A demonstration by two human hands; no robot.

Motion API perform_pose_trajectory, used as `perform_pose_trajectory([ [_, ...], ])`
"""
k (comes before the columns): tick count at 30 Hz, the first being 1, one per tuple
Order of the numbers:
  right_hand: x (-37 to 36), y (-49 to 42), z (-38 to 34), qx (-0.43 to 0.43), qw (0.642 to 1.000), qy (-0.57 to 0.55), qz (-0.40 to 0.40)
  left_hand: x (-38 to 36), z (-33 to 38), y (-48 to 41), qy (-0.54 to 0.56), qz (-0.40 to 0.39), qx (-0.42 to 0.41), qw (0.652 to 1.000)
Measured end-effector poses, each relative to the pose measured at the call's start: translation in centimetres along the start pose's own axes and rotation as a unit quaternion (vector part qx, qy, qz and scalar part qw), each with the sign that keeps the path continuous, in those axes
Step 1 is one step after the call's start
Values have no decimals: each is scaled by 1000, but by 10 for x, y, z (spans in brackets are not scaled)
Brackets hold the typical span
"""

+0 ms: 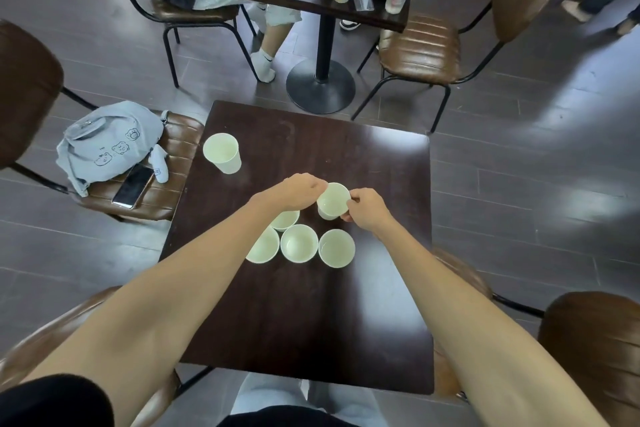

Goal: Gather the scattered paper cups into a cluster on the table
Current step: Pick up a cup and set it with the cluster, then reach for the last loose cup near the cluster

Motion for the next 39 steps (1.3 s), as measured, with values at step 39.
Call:
perform_pose_trajectory([
  [39,2,2,-50,60,996,53,44,28,-87,58,221,204,1,954],
])
Point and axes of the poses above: each hand's wrist, its own y-axis away from the middle knuckle, its own x-axis out of the back of the hand, z = x × y, the point moved 4 cm from there along -y, towards the middle knuckle, and after that the axes turned 9 degrees about -z, right-handed, at the moved point
